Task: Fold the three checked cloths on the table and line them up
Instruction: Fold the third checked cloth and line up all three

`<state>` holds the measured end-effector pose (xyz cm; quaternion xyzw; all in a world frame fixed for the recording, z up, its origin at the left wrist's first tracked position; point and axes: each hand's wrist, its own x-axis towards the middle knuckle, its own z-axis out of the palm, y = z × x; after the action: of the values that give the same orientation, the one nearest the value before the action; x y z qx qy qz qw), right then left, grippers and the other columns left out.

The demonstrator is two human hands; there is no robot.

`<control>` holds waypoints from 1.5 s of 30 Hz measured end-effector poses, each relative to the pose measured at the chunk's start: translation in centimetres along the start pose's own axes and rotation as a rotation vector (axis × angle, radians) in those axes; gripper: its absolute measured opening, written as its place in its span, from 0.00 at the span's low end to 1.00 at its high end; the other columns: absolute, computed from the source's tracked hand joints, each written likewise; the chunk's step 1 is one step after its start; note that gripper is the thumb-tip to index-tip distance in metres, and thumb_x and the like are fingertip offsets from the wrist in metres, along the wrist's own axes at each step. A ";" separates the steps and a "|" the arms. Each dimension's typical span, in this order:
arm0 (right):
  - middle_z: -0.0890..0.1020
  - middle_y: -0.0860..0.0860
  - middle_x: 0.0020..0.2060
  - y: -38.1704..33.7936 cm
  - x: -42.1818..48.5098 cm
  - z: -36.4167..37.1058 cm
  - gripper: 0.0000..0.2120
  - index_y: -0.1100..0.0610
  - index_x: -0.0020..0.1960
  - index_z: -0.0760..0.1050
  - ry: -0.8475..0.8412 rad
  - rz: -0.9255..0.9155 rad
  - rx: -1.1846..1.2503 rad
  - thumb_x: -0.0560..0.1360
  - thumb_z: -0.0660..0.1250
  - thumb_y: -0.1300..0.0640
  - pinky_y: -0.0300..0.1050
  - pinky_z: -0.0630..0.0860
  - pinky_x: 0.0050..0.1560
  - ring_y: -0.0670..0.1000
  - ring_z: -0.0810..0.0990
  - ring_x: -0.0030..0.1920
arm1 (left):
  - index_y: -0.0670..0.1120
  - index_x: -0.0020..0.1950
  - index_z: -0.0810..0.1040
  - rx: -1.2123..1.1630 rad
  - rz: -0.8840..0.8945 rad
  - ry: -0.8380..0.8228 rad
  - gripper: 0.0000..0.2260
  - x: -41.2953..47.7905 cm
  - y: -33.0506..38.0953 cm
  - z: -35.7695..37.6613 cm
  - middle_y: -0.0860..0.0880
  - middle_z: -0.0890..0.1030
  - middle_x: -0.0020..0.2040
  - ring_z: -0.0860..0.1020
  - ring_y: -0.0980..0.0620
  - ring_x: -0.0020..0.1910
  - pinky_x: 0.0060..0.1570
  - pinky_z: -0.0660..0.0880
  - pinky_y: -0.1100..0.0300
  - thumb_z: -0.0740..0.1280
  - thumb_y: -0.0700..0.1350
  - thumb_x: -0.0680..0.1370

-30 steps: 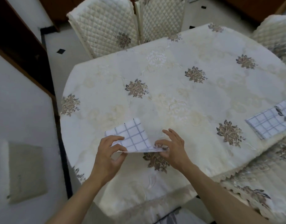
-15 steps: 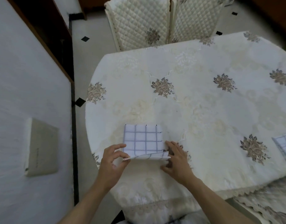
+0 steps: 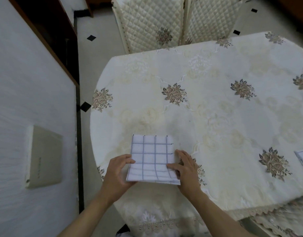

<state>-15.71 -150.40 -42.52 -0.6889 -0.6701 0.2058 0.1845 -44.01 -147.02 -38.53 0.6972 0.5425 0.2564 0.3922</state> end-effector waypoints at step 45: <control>0.63 0.51 0.76 -3.0 2.8 -0.5 0.15 0.50 0.29 0.70 0.041 0.415 0.027 0.73 0.69 0.53 0.52 0.48 0.71 0.53 0.55 0.77 | 0.48 0.35 0.77 0.564 -0.203 0.008 0.10 5.2 -1.2 1.6 0.53 0.71 0.68 0.69 0.48 0.61 0.50 0.70 0.51 0.68 0.48 0.76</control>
<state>-17.95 -147.54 -40.66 -0.8137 -0.5070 0.2345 0.1609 -41.94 -142.32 -40.73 0.7198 0.6608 0.0575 0.2046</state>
